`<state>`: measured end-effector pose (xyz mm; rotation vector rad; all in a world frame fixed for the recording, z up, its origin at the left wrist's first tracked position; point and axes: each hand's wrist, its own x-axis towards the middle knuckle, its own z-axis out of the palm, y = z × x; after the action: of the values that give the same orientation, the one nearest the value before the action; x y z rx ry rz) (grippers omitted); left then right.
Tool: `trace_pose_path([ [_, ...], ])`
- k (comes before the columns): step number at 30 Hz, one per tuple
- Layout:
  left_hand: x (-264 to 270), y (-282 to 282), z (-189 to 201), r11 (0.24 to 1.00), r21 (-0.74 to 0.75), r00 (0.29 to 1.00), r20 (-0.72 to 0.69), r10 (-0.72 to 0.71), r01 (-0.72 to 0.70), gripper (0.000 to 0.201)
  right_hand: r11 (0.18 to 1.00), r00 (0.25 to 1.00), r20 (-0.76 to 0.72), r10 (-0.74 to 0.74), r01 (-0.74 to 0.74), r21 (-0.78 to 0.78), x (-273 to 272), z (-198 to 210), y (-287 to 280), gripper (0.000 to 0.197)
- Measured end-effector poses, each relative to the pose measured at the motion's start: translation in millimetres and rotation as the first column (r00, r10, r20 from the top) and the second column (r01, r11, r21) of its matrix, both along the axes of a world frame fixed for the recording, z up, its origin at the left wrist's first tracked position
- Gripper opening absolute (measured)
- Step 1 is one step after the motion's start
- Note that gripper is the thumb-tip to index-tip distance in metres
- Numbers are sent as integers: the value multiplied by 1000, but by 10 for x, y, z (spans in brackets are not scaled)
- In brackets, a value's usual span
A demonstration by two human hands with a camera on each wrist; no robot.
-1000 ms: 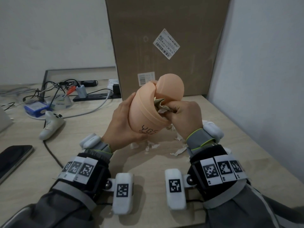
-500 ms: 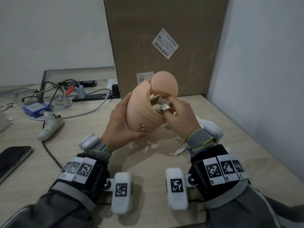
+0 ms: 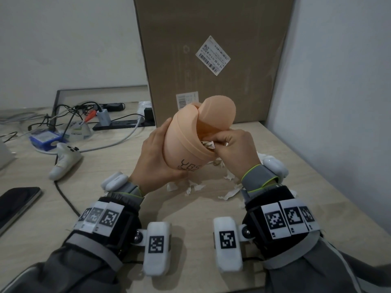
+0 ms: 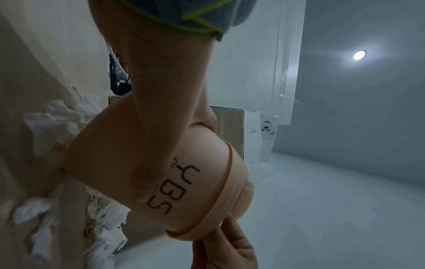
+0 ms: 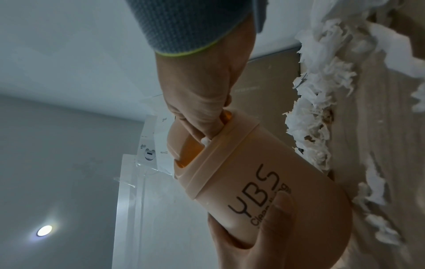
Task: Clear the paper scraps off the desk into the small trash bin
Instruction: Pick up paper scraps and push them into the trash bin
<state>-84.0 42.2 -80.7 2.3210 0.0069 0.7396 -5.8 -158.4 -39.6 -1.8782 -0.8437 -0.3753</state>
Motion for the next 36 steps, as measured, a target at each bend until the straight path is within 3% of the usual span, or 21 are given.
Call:
trace_pose_path([
  [8,3,-16,8,1000,-11,1000,-8,9,-9,128,987,983,-97,154,-159,-38,-19,4,-17,43],
  [14,25,0,-15,998,-63,1000,12,8,-7,130,976,957,-206,205,-184,116,-34,-35,58,47],
  [18,30,12,-22,996,-80,999,20,31,-29,131,952,949,-160,272,-241,189,-40,-2,13,41],
  [23,44,23,-33,996,-80,999,17,27,-25,131,981,957,-233,176,-151,118,-19,-75,81,60],
  [27,59,61,-37,992,-122,998,58,30,-23,134,925,972,-115,207,-156,346,-44,5,30,64],
  [30,33,15,5,979,-198,993,116,-13,36,126,889,990,-79,119,-70,452,-15,14,-23,67],
  [33,21,-19,28,961,-268,988,150,-34,74,117,836,994,-109,-27,83,542,25,7,-55,65],
  [36,22,8,21,938,-339,988,153,-23,74,121,776,969,-236,-66,199,599,90,48,-87,64],
])
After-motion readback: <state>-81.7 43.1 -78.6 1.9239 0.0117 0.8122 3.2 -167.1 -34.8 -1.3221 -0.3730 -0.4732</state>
